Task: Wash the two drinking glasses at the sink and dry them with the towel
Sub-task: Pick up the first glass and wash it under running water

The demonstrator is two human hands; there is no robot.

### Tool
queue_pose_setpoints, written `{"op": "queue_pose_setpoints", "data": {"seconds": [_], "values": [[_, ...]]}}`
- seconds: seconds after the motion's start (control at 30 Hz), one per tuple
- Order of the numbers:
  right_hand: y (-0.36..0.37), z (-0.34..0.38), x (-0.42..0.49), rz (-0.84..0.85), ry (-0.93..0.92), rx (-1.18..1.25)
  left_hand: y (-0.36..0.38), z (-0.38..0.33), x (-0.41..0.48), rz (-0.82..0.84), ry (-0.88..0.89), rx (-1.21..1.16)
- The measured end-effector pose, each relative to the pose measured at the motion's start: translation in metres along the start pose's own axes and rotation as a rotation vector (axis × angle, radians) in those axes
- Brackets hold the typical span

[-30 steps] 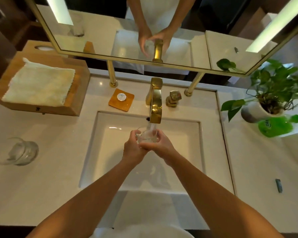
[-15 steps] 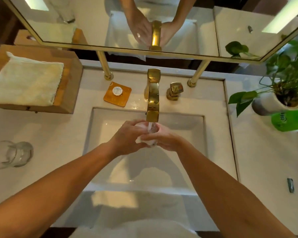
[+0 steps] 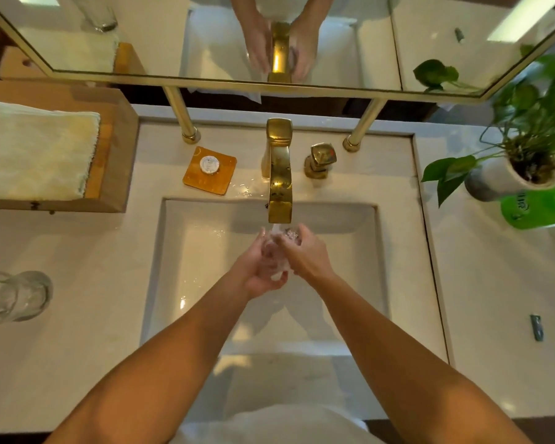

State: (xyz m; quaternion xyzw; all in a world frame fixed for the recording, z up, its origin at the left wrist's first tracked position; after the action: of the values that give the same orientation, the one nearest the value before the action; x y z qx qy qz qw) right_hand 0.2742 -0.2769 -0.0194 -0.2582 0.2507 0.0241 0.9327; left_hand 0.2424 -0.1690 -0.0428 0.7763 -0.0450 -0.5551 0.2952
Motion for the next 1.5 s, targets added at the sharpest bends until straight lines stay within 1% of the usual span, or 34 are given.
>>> {"op": "queue_pose_setpoints", "data": {"seconds": [0.13, 0.2, 0.27, 0.3, 0.33, 0.4, 0.43, 0.47, 0.53, 0.57, 0.6, 0.63, 0.67, 0.7, 0.73, 0.77, 0.8, 0.83, 0.87, 0.9, 1.0, 1.03, 1.07, 1.1, 1.13, 1.17, 1.2, 1.23, 1.27, 1.3, 1.33, 1.37, 1.4, 1.5], "values": [[0.001, 0.023, -0.014, -0.112, -0.264, -0.388, -0.003, 0.013, 0.020, 0.144, -0.077, -0.167], [0.001, 0.036, -0.021, -0.196, -0.372, -0.460, 0.003, 0.013, 0.018, 0.212, -0.102, -0.186], [-0.001, 0.044, -0.022, -0.205, -0.429, -0.368, 0.010, 0.007, 0.013, 0.275, -0.076, -0.105], [-0.006, 0.044, -0.018, -0.200, -0.403, -0.275, 0.012, 0.001, 0.011, 0.287, -0.036, -0.074], [-0.011, 0.040, -0.012, -0.192, -0.331, -0.154, 0.012, -0.006, 0.011, 0.282, 0.016, -0.056], [-0.016, 0.021, 0.001, -0.144, -0.047, 0.198, 0.016, -0.024, 0.012, 0.321, 0.161, 0.031], [-0.011, 0.010, 0.006, -0.082, 0.131, 0.386, 0.019, -0.033, 0.010, 0.296, 0.284, 0.180], [-0.002, 0.002, 0.009, 0.011, 0.297, 0.566, 0.024, -0.040, 0.006, 0.222, 0.439, 0.432], [0.017, -0.006, 0.011, 0.211, 0.549, 0.857, 0.037, -0.045, -0.005, -0.076, 0.782, 1.196], [0.025, -0.010, 0.011, 0.262, 0.652, 0.976, 0.045, -0.041, -0.013, -0.218, 0.927, 1.557], [0.032, -0.015, 0.011, 0.289, 0.730, 1.066, 0.051, -0.038, -0.023, -0.304, 1.074, 1.827], [0.038, -0.019, 0.010, 0.311, 0.770, 1.096, 0.058, -0.035, -0.032, -0.299, 1.211, 2.013], [0.043, -0.020, 0.008, 0.356, 0.776, 1.107, 0.061, -0.034, -0.040, -0.202, 1.343, 2.124], [0.047, -0.016, 0.003, 0.422, 0.755, 1.105, 0.057, -0.036, -0.043, -0.067, 1.426, 2.188], [0.051, -0.010, -0.002, 0.476, 0.733, 1.130, 0.054, -0.041, -0.045, 0.087, 1.451, 2.228], [0.053, -0.005, -0.005, 0.511, 0.710, 1.160, 0.050, -0.045, -0.045, 0.211, 1.423, 2.278], [0.052, 0.001, -0.008, 0.538, 0.684, 1.176, 0.047, -0.048, -0.042, 0.259, 1.343, 2.349], [0.051, 0.006, -0.008, 0.549, 0.662, 1.170, 0.043, -0.050, -0.037, 0.233, 1.263, 2.410], [0.049, 0.006, -0.005, 0.529, 0.659, 1.148, 0.040, -0.051, -0.032, 0.151, 1.187, 2.419], [0.047, 0.005, -0.001, 0.484, 0.668, 1.123, 0.038, -0.052, -0.031, 0.032, 1.160, 2.351], [0.047, 0.004, 0.014, 0.324, 0.684, 1.153, 0.045, -0.059, -0.046, -0.399, 1.106, 1.936], [0.049, 0.006, 0.019, 0.290, 0.663, 1.193, 0.050, -0.059, -0.048, -0.513, 1.059, 1.840], [0.049, 0.009, 0.022, 0.276, 0.636, 1.219, 0.053, -0.057, -0.049, -0.567, 1.016, 1.735], [0.049, 0.010, 0.023, 0.282, 0.607, 1.222, 0.054, -0.053, -0.050, -0.572, 1.007, 1.658], [0.047, 0.010, 0.024, 0.306, 0.590, 1.213, 0.052, -0.047, -0.049, -0.556, 1.066, 1.628], [0.046, 0.010, 0.023, 0.352, 0.589, 1.199, 0.050, -0.048, -0.052, -0.549, 1.161, 1.680], [0.046, 0.009, 0.020, 0.405, 0.602, 1.182, 0.044, -0.048, -0.050, -0.517, 1.181, 1.855], [0.045, 0.008, 0.017, 0.446, 0.601, 1.143, 0.035, -0.056, -0.047, -0.583, 1.139, 2.056], [0.045, 0.005, 0.014, 0.460, 0.608, 1.090, 0.028, -0.068, -0.046, -0.682, 1.244, 2.287], [0.045, 0.004, 0.012, 0.458, 0.621, 1.064, 0.018, -0.078, -0.039, -0.645, 1.220, 2.506], [0.046, 0.002, 0.010, 0.435, 0.633, 1.062, 0.011, -0.078, -0.031, -0.415, 1.191, 2.591], [0.048, 0.002, 0.011, 0.419, 0.638, 1.088, 0.009, -0.072, -0.028, -0.217, 1.127, 2.507], [0.049, 0.002, 0.012, 0.399, 0.650, 1.109, 0.016, -0.067, -0.029, -0.209, 1.101, 2.369], [0.043, 0.004, 0.017, 0.382, 0.641, 1.056, 0.029, -0.045, -0.039, -0.498, 0.964, 1.827]]}}
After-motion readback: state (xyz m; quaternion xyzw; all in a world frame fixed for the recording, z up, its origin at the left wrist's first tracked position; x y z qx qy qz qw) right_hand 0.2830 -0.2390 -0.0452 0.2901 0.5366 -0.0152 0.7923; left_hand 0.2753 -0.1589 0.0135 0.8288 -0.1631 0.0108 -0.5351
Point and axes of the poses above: each hand's wrist, its own x-axis towards the middle knuckle, its own y-axis out of the palm, z = x × y, the point moved 7 cm from there along x, towards the middle knuckle, and after that the axes turned 2 degrees about -y, right-handed, at the moved point
